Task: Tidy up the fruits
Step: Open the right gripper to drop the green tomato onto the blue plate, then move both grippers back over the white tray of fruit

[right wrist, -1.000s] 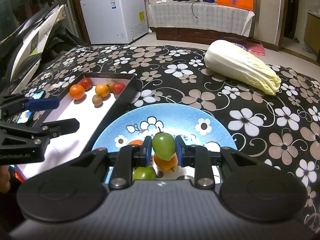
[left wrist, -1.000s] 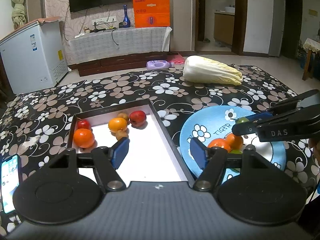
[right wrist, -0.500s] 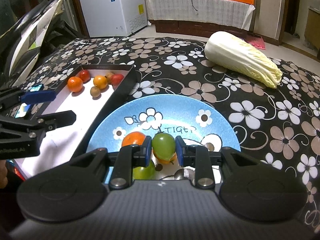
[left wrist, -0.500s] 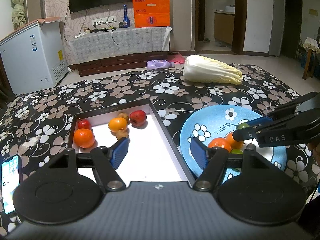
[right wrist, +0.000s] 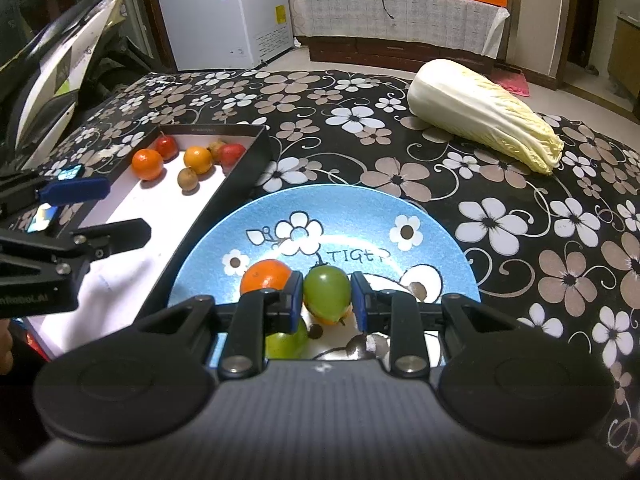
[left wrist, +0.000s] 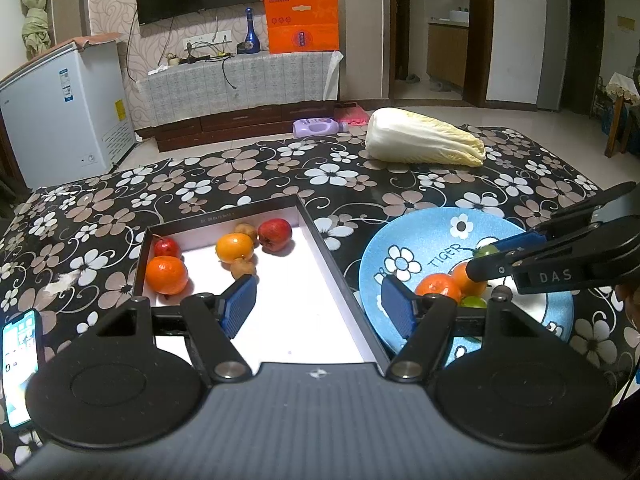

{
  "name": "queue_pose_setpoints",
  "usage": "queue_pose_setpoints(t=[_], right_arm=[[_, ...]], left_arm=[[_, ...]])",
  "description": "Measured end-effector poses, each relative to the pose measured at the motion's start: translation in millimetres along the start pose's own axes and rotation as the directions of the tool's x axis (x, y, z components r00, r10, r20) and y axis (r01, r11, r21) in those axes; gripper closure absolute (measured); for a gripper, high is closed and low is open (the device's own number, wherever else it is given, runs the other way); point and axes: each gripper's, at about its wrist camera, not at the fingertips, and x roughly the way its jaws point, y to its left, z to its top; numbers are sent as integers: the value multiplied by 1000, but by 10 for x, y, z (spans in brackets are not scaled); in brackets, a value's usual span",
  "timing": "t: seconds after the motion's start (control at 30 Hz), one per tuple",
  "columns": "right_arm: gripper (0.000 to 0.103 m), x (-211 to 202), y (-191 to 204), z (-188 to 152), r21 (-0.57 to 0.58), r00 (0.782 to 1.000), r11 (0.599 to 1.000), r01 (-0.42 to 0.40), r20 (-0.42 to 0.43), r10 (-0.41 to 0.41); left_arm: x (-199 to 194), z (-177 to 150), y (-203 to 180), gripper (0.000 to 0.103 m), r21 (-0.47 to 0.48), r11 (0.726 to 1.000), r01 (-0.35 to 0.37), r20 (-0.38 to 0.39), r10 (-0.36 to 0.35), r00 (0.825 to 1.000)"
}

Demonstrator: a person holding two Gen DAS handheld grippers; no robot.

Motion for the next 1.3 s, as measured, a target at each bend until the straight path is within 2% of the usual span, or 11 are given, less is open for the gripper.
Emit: queue_pose_setpoints(t=[0.07,0.2,0.27,0.33,0.8,1.3], right_arm=[[69,-9,-9,3,3,1000,1000,3,7,-3],[67,-37,-18,7,8,1000,1000,-2,20,1],[60,-46,-14,5,2,1000,1000,1,24,-1],[57,-58,-7,9,-3,999,1000,0,33,0],[57,-130,73,76,-9,995,1000,-25,97,26],[57,-51,296,150,-53,992,996,-65,102,70]], left_arm=[[-1,0,2,29,0,1000,0,-1,0,1000],[8,-8,-2,29,1,1000,1,-3,-1,1000],[8,-8,-2,29,2,1000,0,-2,0,1000],[10,-7,-2,29,0,1000,1,-3,-1,1000],[10,-24,20,29,1,1000,-2,-4,2,1000],[13,-48,141,29,-8,1000,-27,-21,27,999]])
